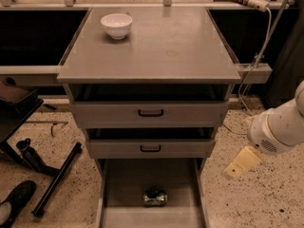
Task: Pick green can from bottom drawer and place on counter
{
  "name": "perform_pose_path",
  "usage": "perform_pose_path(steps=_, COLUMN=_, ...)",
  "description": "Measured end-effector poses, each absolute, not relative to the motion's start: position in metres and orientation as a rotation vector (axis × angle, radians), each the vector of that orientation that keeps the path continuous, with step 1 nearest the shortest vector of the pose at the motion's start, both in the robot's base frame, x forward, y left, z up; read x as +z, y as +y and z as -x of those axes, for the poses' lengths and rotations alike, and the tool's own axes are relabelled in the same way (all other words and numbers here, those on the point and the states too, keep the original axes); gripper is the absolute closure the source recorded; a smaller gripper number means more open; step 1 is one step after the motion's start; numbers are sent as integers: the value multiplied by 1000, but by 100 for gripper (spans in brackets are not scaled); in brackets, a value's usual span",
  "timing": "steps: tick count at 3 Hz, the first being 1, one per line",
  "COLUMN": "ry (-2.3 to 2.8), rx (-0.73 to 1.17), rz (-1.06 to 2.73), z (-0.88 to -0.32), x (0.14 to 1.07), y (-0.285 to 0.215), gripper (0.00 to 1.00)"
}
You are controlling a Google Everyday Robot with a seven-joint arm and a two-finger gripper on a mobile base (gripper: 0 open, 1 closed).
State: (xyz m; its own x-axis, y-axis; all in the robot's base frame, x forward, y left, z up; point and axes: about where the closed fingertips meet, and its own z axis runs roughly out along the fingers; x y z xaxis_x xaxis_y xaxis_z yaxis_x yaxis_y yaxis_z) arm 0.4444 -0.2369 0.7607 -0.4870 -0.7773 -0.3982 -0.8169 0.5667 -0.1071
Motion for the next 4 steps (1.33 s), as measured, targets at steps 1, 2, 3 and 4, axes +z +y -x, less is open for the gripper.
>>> perform_pose_path(steps=1, ry=2400, rx=134, rz=1290, z=-444, x=761, y=-237, gripper=0)
perform_pose_path(steps=2, ry=2350, rx=190, rz=1288, z=-448, x=731, y=-224, gripper=0)
perform_pose_path(steps=3, ry=2305, rx=312, rz=1285, z=-450, x=652, y=-187, gripper=0)
perform_pose_path(steps=4, ry=2249, rx=367, rz=1290, z=-463, x=581, y=-156, gripper=0)
